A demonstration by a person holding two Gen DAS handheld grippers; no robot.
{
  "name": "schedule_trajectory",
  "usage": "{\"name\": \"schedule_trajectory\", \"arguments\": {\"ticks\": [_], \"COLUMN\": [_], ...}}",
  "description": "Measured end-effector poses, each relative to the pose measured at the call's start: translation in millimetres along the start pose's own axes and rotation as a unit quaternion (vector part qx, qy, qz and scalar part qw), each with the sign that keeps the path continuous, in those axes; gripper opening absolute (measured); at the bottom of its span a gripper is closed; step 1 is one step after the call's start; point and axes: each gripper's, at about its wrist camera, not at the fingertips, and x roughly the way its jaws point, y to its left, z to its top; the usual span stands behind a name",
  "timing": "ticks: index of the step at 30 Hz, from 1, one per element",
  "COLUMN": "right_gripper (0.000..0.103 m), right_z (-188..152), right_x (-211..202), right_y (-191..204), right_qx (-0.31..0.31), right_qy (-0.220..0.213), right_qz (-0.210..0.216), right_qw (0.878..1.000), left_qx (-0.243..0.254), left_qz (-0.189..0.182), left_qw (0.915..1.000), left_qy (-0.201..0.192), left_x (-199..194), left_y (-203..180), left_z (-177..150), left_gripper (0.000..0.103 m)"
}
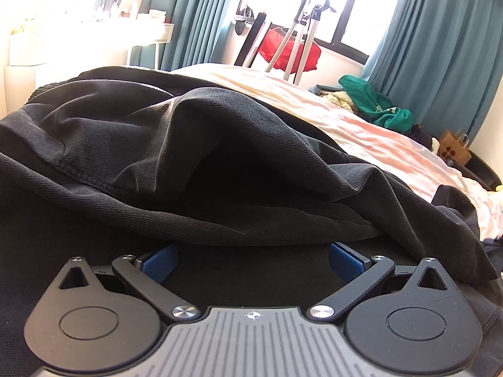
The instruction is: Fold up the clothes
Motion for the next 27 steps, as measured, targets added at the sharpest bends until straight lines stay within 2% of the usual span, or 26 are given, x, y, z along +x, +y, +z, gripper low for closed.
{"name": "schedule_trajectory", "arguments": {"ticks": [1,3,5,8,11,12,14,16,18,19,21,25,27], "right_gripper": [0.011,0.011,0.011,0.011,0.01,0.01,0.01,0.01,0.01,0.01,0.01,0.011,0.011], "right_z": [1.3,4.0,18.4,52.5,92.1,106.7,126.1,139.9,150.9,156.0,161.7,141.5,130.8], "right_x": [2.9,8.8,17.2,35.3,39.4,35.2,13.1,-18.1,-36.5,-34.8,-24.9,21.2,38.8], "right_y": [2.2,6.5,28.1,91.7,172.7,203.8,245.5,271.8,259.7,237.7,189.3,50.1,-5.7], "right_qx": [-0.009,-0.026,-0.028,-0.046,-0.078,-0.091,-0.12,-0.159,-0.168,-0.154,-0.122,-0.057,-0.015], "right_qy": [-0.004,-0.011,-0.022,-0.034,-0.048,-0.057,-0.106,-0.186,-0.246,-0.25,-0.241,-0.173,-0.135], "right_qz": [-0.007,-0.02,-0.017,-0.01,-0.004,0.01,0.049,0.092,0.132,0.13,0.109,-0.005,-0.043], "right_qw": [1.0,0.999,0.999,0.998,0.996,0.994,0.986,0.965,0.945,0.947,0.957,0.983,0.99], "left_qx": [0.001,0.004,0.011,0.022,0.001,-0.008,-0.018,-0.022,-0.02,-0.019,-0.021,-0.025,-0.027], "left_qz": [0.0,0.001,0.003,-0.008,-0.011,-0.015,-0.021,-0.024,-0.023,-0.022,-0.023,-0.024,-0.023], "left_qw": [1.0,1.0,0.9999,0.9995,0.9996,0.9995,0.9991,0.9988,0.999,0.999,0.999,0.999,0.9991], "left_qy": [-0.001,-0.003,-0.005,-0.023,-0.026,-0.028,-0.032,-0.036,-0.034,-0.032,-0.031,-0.028,-0.024], "left_x": [0.4,1.0,1.5,-2.6,-1.2,-1.6,-3.5,-4.6,-3.2,-2.5,-2.3,-4.7,-5.5], "left_y": [-0.2,0.0,-1.0,0.3,7.5,10.4,14.0,15.5,14.4,13.9,13.9,16.7,17.5], "left_z": [0.3,0.0,-0.5,-3.8,-2.9,-1.9,-1.5,-1.0,-0.6,-0.4,0.0,0.4,-0.9], "left_gripper": [0.103,0.103,0.103,0.103,0.103,0.103,0.103,0.103,0.103,0.103,0.103,0.103,0.103]}}
